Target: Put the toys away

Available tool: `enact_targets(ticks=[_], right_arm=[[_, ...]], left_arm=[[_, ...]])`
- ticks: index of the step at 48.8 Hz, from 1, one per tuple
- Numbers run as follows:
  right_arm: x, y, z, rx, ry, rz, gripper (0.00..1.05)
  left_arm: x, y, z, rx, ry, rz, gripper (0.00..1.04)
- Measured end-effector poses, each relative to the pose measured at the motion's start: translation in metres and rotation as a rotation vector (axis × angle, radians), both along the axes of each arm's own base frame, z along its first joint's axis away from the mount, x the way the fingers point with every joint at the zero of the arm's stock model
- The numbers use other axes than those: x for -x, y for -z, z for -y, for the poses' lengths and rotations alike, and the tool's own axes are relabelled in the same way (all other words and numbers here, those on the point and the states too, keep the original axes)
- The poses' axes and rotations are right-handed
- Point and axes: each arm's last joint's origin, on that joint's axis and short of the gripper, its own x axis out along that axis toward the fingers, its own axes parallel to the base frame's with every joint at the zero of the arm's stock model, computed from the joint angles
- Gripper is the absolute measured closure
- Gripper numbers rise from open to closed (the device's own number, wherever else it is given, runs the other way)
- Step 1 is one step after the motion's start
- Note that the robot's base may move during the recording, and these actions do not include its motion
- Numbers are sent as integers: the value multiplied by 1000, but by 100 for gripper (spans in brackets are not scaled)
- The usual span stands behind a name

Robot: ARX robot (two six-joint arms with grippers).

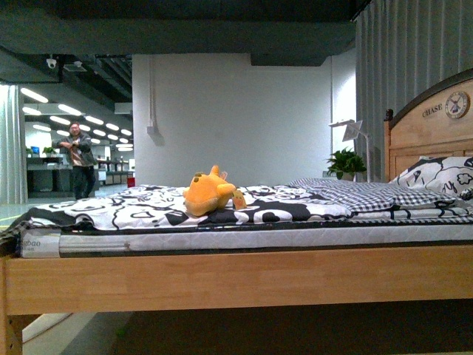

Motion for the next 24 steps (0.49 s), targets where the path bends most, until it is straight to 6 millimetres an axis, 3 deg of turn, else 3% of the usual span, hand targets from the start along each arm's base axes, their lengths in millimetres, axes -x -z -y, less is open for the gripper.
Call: enact_targets(ticks=[24], right_arm=[[0,0,0,0,0,0,6]], left_arm=[[0,0,0,0,0,0,6]])
